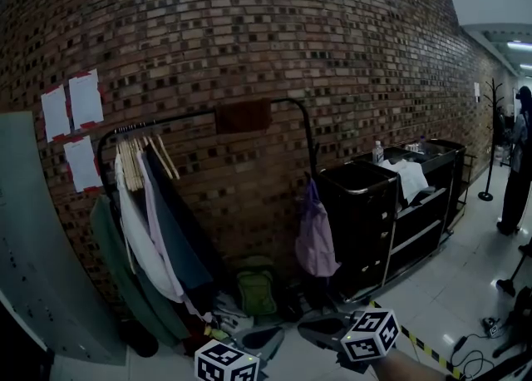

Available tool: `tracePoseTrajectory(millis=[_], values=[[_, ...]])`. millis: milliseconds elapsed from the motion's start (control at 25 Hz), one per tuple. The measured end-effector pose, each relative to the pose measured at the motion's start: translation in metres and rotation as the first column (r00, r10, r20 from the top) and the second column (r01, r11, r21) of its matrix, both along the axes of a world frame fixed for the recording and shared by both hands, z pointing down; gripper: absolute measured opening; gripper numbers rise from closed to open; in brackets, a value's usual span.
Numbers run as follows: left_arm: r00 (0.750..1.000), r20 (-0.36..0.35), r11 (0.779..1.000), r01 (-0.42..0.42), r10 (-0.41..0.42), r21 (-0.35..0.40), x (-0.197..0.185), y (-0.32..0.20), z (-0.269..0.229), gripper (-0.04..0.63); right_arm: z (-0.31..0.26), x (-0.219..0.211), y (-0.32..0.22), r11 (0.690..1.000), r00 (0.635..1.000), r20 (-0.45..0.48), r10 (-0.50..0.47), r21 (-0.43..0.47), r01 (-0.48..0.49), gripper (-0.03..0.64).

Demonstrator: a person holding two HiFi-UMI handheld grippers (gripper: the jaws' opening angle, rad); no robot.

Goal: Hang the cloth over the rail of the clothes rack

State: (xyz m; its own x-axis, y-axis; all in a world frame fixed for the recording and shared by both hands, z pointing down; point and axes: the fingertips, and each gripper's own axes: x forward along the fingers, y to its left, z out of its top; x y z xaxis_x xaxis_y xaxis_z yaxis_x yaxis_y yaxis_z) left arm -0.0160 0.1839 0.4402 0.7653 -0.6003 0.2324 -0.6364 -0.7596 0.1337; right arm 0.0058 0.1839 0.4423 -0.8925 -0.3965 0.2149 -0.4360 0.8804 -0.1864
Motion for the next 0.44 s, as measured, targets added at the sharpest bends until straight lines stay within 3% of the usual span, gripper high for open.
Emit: tracePoseTrajectory(millis=[440], values=[[1.000, 0.004, 1.000, -0.005, 0.004, 0.010, 0.007, 0.007, -0.003, 0.003, -0.001, 0.004, 0.011, 1.000, 1.000, 0.001, -0.017, 0.003, 0.017, 0.000]])
